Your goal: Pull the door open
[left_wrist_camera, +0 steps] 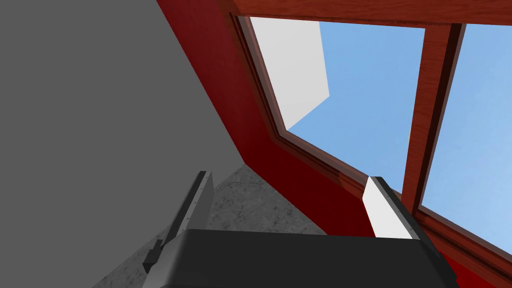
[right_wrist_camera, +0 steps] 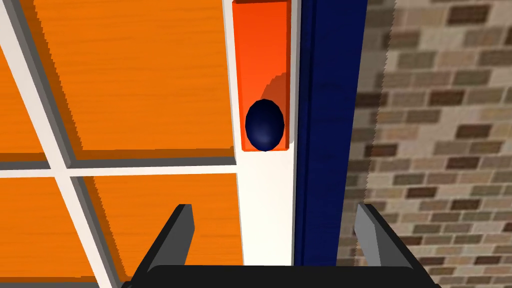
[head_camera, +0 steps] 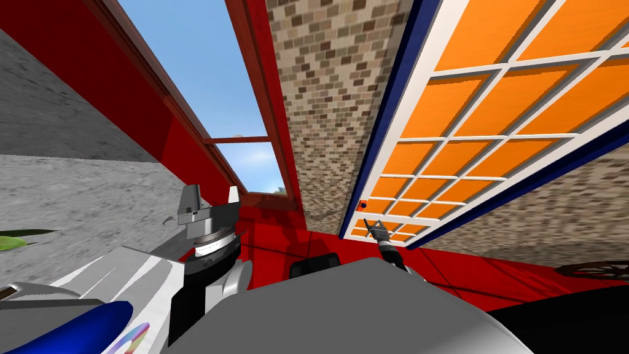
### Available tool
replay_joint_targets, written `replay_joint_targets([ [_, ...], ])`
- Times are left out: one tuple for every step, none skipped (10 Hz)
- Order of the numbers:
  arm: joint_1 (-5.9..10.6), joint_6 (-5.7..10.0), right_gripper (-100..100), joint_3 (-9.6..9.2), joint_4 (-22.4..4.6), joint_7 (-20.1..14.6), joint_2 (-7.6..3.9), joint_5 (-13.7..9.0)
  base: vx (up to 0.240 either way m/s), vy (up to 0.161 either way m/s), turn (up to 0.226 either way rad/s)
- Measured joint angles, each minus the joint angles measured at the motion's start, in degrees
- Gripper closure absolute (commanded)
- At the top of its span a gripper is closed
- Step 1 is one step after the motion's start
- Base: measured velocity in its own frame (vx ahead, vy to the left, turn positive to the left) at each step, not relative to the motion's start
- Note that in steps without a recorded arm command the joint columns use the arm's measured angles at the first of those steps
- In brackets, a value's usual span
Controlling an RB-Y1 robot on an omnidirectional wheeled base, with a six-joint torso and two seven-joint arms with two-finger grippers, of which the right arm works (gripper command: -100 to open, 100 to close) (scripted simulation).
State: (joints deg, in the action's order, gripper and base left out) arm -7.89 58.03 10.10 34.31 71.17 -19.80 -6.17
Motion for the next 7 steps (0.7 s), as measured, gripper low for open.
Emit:
replay_joint_targets([
  [0.06,-0.17,-100,0.09,0.1,0.1,0.06,0.0,0.190,-0.084,0.027],
  [0.33,-0.25,-100,0.19,-0.1,0.3,0.11,-0.1,0.223,-0.098,0.042],
  [0.59,-0.30,-100,0.32,-0.4,0.4,0.16,-0.2,0.198,-0.090,0.047],
  [0.86,-0.42,-100,0.46,-0.5,0.6,0.22,-0.3,0.169,-0.070,0.034],
  [1.08,-0.56,-100,0.60,-0.6,0.8,0.28,-0.3,0.168,-0.081,0.027],
  [1.19,-0.79,-100,0.72,-0.5,1.0,0.38,-0.4,0.166,-0.082,0.006],
  [1.19,-0.79,-100,0.70,-0.7,1.1,0.58,-0.4,0.048,-0.017,-0.021],
])
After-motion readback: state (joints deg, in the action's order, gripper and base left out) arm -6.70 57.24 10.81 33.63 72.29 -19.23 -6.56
